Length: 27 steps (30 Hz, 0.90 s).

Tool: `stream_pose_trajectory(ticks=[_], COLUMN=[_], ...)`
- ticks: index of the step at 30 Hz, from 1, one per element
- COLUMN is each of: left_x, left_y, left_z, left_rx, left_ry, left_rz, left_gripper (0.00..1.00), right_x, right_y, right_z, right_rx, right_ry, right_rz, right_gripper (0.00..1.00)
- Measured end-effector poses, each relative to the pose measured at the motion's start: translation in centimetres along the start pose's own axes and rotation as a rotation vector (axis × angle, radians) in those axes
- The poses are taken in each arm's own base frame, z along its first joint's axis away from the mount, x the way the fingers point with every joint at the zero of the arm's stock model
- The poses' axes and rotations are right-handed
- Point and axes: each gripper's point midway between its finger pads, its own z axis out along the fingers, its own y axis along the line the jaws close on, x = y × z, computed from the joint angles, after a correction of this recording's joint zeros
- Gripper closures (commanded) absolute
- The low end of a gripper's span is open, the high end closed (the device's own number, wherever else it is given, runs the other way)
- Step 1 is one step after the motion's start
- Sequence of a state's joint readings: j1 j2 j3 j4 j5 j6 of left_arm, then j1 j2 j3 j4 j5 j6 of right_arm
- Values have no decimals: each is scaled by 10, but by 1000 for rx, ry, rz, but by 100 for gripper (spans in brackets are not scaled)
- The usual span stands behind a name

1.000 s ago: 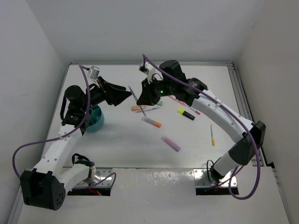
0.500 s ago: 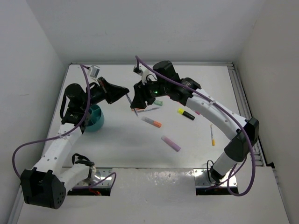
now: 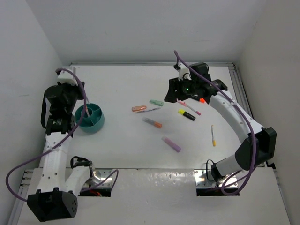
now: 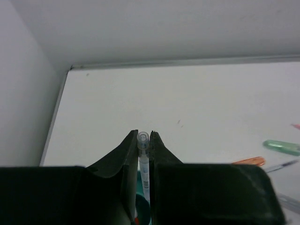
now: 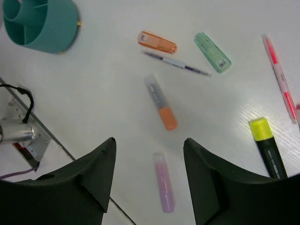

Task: Sort the stationery into containers
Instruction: Place the stationery into the container

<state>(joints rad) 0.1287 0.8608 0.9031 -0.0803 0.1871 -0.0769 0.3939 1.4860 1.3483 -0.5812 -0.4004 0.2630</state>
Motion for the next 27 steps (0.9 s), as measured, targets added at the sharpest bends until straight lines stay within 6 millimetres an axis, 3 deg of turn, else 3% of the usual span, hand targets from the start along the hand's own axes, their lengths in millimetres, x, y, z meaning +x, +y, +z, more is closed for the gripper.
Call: stream_pose_trajectory(ticks=[5, 9, 16, 22, 24, 25, 26, 27], left_x=[47, 69, 85, 108, 110, 111, 111, 110], left_y=[37, 56, 67, 64, 60, 59, 57, 54], left_z=[13, 16, 14, 14, 14, 14, 14, 15], left_rx=[-118, -170, -183, -159, -144, -135, -126, -114], left_ry=[127, 186, 197, 239, 243, 244, 243, 241], left_rz=[41, 41, 31, -23, -37, -42, -43, -56], left_gripper=[100, 100, 100, 100, 82, 51, 39, 21], right_x=[27, 38, 40, 42, 43, 44, 45, 47], right_y=[-28, -46, -67, -86, -93, -96, -100, -105], right_z=[2, 0, -4, -7, -7, -7, -7, -6], right_rx=[50, 82, 119, 159, 173, 181, 192, 206], right_ry=[49, 67, 54, 52, 53, 55, 57, 64], right_rz=[52, 82, 91, 83, 80, 78, 74, 67], right_gripper=[43, 43, 45, 48, 51, 52, 54, 62])
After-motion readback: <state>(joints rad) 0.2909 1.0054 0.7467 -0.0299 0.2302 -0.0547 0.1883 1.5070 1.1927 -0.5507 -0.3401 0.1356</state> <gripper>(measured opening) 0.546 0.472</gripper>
